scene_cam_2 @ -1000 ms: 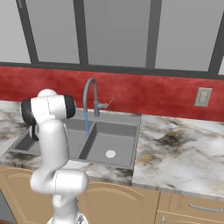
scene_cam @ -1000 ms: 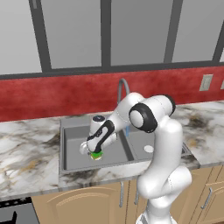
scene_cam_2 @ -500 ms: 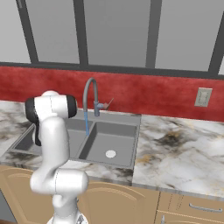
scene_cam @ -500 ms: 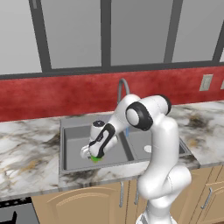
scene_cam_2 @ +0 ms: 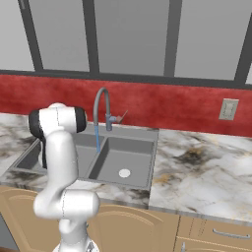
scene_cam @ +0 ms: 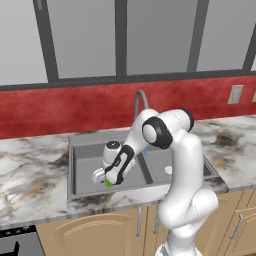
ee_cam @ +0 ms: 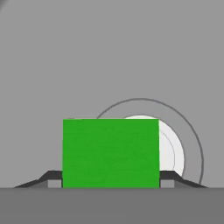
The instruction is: Soak the sponge with water for a few seconds and then drop it inside the sink.
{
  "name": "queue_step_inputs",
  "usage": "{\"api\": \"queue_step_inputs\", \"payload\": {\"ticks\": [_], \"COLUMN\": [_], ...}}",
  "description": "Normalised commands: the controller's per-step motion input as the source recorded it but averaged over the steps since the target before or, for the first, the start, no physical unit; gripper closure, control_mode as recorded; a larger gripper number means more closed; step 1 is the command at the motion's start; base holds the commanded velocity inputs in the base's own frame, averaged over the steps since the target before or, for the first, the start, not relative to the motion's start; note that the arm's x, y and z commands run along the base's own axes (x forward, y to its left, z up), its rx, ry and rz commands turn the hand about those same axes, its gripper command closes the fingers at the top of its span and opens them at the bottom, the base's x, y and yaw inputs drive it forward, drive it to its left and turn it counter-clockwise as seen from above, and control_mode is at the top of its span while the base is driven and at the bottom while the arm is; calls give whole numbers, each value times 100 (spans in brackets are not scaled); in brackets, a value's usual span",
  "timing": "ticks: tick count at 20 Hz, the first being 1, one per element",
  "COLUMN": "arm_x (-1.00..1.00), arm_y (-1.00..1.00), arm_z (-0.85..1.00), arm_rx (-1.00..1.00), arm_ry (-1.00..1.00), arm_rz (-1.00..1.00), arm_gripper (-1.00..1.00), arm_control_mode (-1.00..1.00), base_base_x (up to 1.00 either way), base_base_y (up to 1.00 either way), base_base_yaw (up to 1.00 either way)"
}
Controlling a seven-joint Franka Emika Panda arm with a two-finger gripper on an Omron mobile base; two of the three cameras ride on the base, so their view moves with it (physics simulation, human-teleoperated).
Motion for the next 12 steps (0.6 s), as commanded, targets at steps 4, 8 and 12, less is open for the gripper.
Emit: {"api": "queue_step_inputs", "payload": {"ticks": [4, 8, 12], "arm_x": [0, 0, 0], "arm_y": [0, 0, 0], "arm_z": [0, 0, 0], "arm_rx": [0, 0, 0], "arm_ry": [0, 0, 0], "arm_rz": [0, 0, 0], "arm_gripper": [100, -100, -100], "arm_control_mode": [-100, -100, -100], "base_base_x": [0, 0, 0], "base_base_y": [0, 0, 0], "base_base_yaw": [0, 0, 0]}}
